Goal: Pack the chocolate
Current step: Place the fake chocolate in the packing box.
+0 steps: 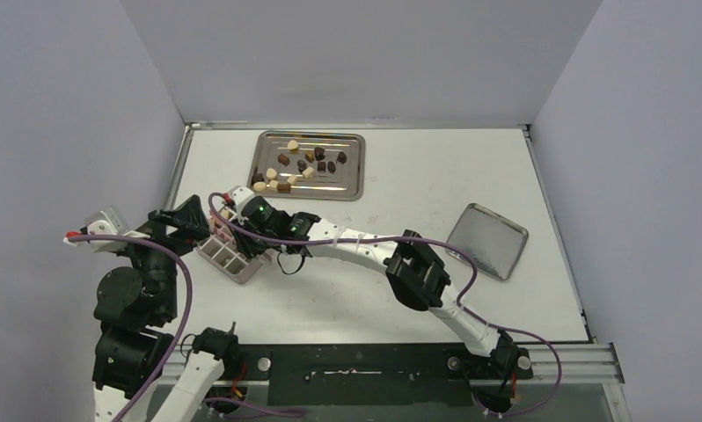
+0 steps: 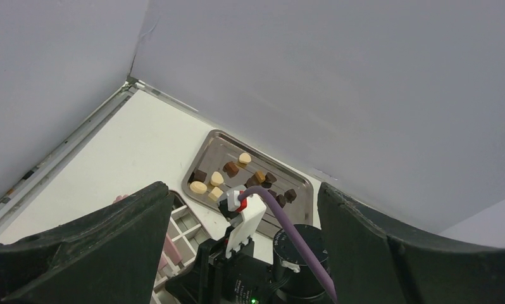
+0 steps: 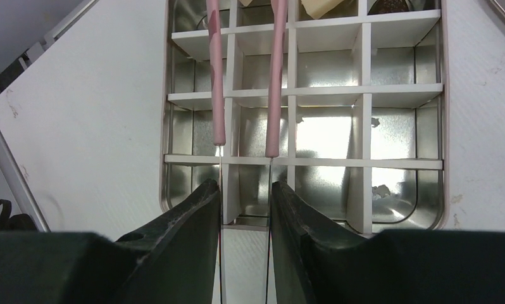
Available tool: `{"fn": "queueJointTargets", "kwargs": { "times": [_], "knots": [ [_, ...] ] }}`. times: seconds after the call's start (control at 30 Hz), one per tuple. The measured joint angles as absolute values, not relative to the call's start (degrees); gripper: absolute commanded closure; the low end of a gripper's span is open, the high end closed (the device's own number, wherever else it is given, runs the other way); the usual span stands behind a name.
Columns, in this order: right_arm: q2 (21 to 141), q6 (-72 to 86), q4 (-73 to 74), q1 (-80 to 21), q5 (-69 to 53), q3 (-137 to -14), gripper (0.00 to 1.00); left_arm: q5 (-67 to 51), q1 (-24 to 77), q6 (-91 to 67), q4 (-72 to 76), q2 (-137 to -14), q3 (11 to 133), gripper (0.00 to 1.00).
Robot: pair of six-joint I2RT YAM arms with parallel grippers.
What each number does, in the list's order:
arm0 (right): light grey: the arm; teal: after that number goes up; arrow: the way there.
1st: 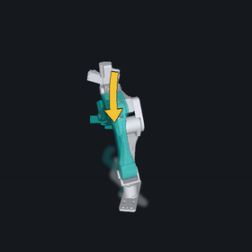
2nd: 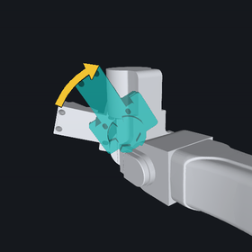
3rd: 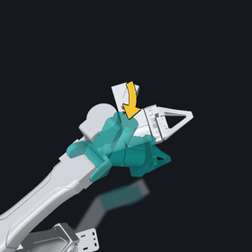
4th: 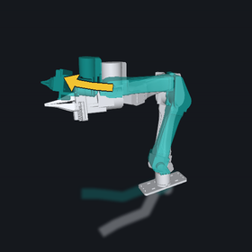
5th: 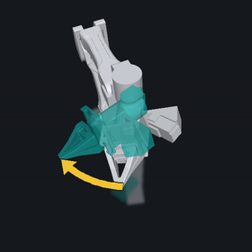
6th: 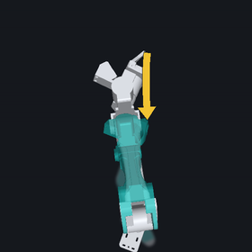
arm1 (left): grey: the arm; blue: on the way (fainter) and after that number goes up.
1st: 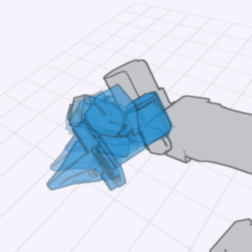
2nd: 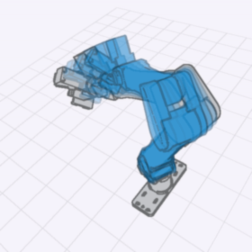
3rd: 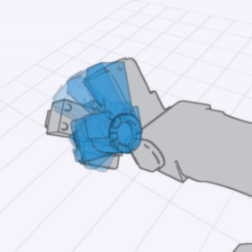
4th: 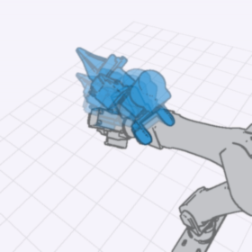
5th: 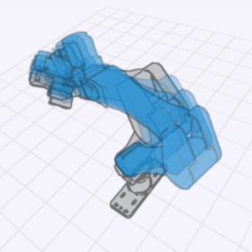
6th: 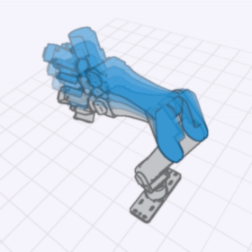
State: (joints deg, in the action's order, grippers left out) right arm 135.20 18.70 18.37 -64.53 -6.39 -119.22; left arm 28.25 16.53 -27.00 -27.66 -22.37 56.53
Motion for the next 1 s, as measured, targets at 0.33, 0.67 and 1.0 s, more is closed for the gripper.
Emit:
{"fn": "queueJointTargets", "kwargs": {
  "times": [0.33, 0.67, 1.0],
  "knots": [
    [135.79, 18.72, 18.94, -64.45, -6.35, -120.03, 0.62, 28.25, 16.58, -27.03, -27.86, -22.33, 56.53, 0.18],
    [135.63, 18.46, 18.96, -63.86, -6.31, -120.07, 0.67, 28.25, 16.58, -27.0, -27.79, -22.33, 56.47, 0.18],
    [127.13, 17.12, 18.7, -57.84, -5.89, -109.6, 0.68, 28.27, 16.6, -26.68, -27.55, -22.33, 53.01, 0.18]
  ]
}}
